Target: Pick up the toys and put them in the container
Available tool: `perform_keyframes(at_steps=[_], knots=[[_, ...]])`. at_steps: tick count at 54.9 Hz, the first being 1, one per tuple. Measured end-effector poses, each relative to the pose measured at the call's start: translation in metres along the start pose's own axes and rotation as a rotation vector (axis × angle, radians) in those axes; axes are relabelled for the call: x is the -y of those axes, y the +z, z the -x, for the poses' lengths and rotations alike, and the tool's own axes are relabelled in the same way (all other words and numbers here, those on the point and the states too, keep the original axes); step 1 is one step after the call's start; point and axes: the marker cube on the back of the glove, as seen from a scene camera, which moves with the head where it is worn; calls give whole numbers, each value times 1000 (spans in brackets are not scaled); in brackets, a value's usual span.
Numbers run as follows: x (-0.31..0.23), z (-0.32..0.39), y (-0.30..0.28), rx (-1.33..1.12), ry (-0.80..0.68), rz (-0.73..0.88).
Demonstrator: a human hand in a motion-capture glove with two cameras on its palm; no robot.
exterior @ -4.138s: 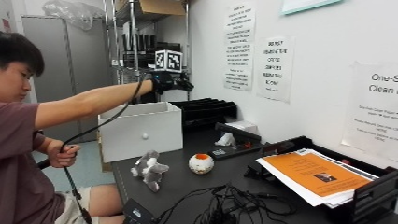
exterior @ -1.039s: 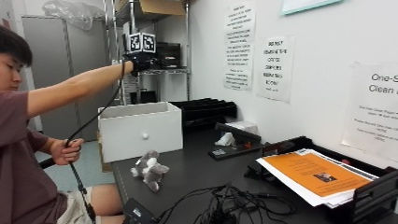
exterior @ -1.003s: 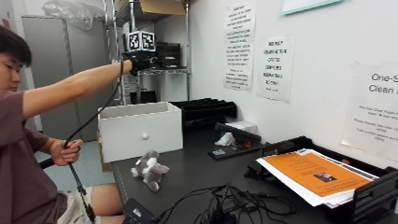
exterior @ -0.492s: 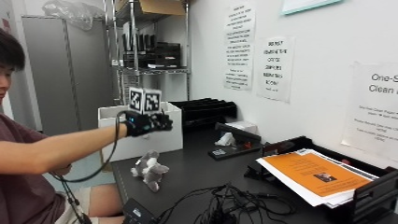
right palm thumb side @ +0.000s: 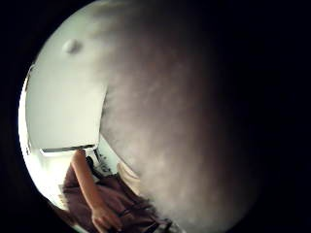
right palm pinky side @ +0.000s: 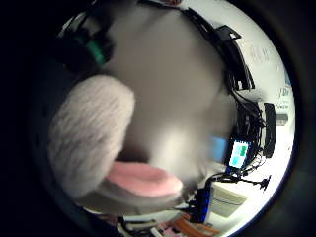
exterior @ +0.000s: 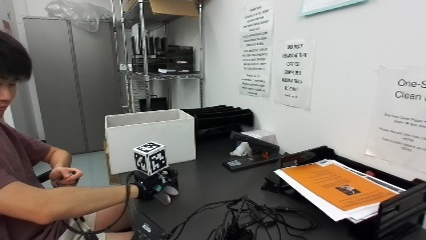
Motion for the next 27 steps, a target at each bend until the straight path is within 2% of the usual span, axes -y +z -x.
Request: perform_keyframes(at_steps=[9, 14, 19, 24, 27], knots=[[1, -1, -5, -19, -32, -213], [11, 5, -11, -57, -29, -235], [27, 12, -18, -34, 19, -119], [48, 17, -23, 147, 117, 126], [56, 17, -31, 256, 139, 211]])
